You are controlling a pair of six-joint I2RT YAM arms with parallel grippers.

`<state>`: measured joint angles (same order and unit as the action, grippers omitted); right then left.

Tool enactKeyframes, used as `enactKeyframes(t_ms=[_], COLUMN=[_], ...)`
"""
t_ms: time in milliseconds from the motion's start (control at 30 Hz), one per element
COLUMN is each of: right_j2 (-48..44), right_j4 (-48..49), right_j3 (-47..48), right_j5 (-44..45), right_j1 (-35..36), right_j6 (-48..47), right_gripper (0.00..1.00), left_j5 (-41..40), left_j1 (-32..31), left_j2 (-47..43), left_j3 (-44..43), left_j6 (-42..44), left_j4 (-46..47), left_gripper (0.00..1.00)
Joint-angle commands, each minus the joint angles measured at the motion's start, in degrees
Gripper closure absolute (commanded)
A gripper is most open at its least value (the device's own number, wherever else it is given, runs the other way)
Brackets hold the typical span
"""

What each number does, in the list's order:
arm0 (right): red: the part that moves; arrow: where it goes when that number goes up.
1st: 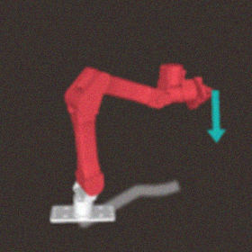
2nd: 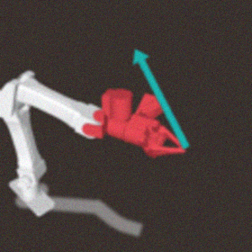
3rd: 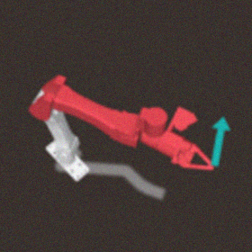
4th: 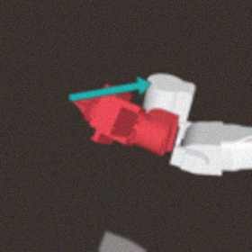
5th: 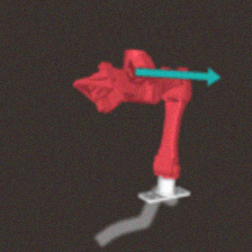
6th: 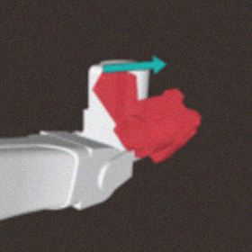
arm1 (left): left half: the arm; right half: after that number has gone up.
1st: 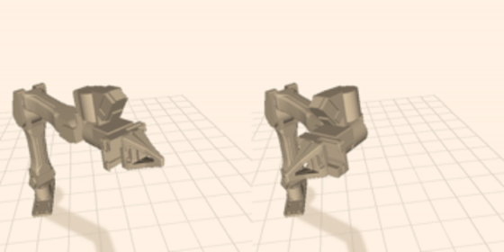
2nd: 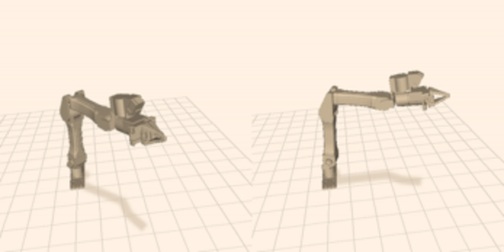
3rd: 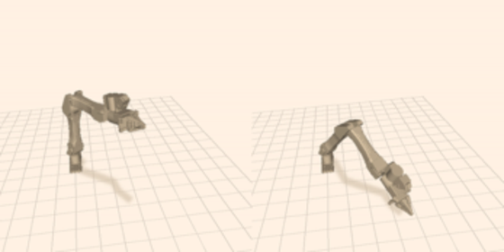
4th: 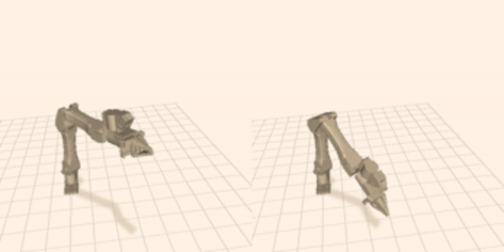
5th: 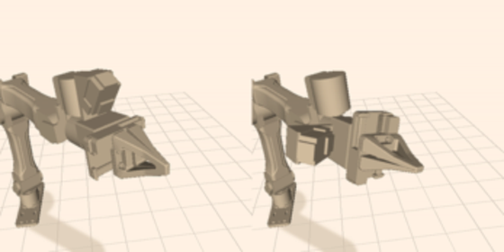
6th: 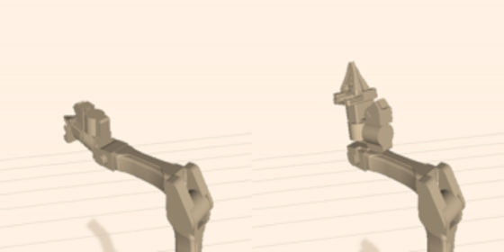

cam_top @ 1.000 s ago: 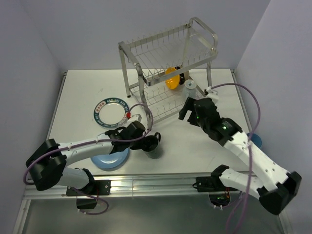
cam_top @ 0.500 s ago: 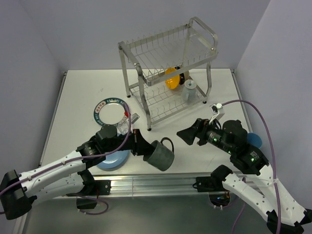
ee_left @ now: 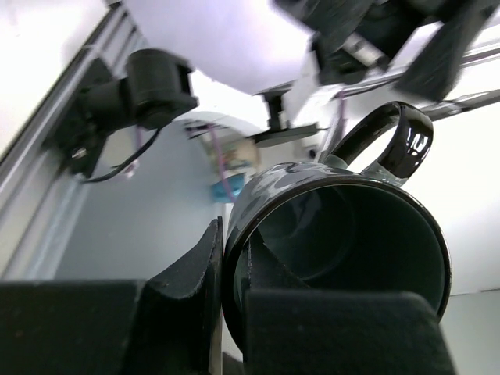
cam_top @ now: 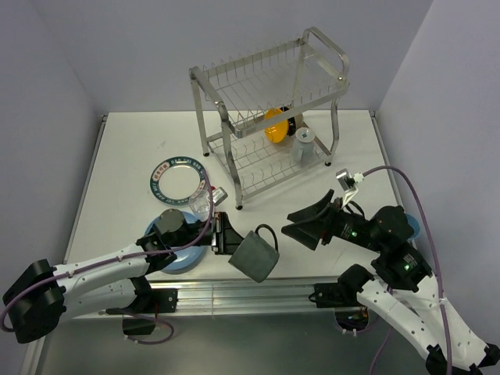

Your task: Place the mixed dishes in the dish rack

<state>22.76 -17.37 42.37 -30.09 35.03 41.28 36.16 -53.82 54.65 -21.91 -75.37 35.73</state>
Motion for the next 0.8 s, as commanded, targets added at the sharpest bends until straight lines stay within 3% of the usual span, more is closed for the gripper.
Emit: enactKeyframes(t_ms=[0,133,300,533,767], right_j2=[0.79,0.26,0.61,3.78,12.9], right_j4=[8.39,10.16,1.9,-3.98,-20.31], right_j3=[-2.81,-4.23,-0.54,7.62,18.09], right_j5=[-5.59,-5.52,-2.35,-0.6,9.85], right_j1=[0.31,0.48,0.57,0.75,1.27], right_j6=[3.8,4.08,-1.81,-7.6,-20.96], right_gripper=[0.14,0.18,0.19,0.21,0.24], left_j5=[1.72,1.63,0.49,-2.06,-5.31], left_j1=[-0.05,-0.05,-0.05,-0.05,-0.05], left_j2=[1.33,3.0,2.83,-0.16,-5.07], left_j3=[-1.11,-1.38,0.9,2.66,7.06], left_j6=[-6.89,-8.55,-12.69,-13.56,-25.16], left_j4=[17.27,19.72,23.16,18.41,15.71], left_gripper=[1.0,1.0,1.0,1.0,1.0])
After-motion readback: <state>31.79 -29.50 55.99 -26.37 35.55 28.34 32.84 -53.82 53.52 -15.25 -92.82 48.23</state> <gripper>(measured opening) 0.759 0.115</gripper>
